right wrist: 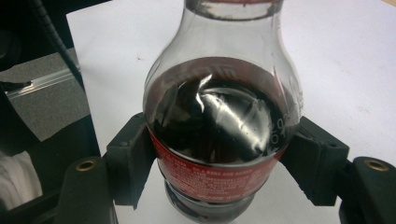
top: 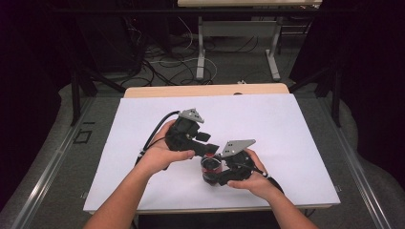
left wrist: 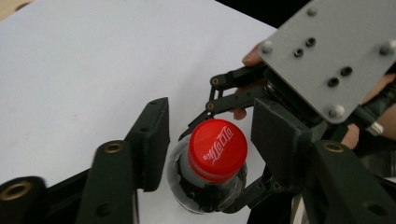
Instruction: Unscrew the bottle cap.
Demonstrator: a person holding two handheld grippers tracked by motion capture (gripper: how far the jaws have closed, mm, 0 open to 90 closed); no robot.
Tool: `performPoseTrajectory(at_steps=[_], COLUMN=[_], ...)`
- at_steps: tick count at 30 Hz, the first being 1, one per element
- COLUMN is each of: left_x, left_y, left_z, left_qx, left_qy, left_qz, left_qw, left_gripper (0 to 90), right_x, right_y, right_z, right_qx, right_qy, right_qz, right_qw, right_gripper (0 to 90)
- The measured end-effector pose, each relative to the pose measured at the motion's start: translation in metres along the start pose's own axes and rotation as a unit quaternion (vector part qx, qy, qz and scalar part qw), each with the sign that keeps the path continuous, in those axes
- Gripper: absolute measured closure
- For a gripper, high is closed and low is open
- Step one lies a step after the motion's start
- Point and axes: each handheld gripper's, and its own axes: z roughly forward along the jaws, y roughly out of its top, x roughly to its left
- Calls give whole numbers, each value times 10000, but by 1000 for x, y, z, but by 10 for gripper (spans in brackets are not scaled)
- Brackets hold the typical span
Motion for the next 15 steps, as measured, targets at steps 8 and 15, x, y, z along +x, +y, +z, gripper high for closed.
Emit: performPoseTrajectory(at_steps=[8, 15], left_x=[4, -5], left_y=[-1, 2], left_z=[5, 11], left_qx=[32, -98], left_qy=[-154, 223], left_qz=[61, -295], left_qw=[9999, 9993], left_gripper=[553, 645], right_x=[2, 2], right_y=[-1, -1], right_z=[2, 3], right_qx=[18, -13], right_qy=[44, -114], right_qz=[-56, -37], right_qw=[10000, 9999], right_gripper=[303, 303])
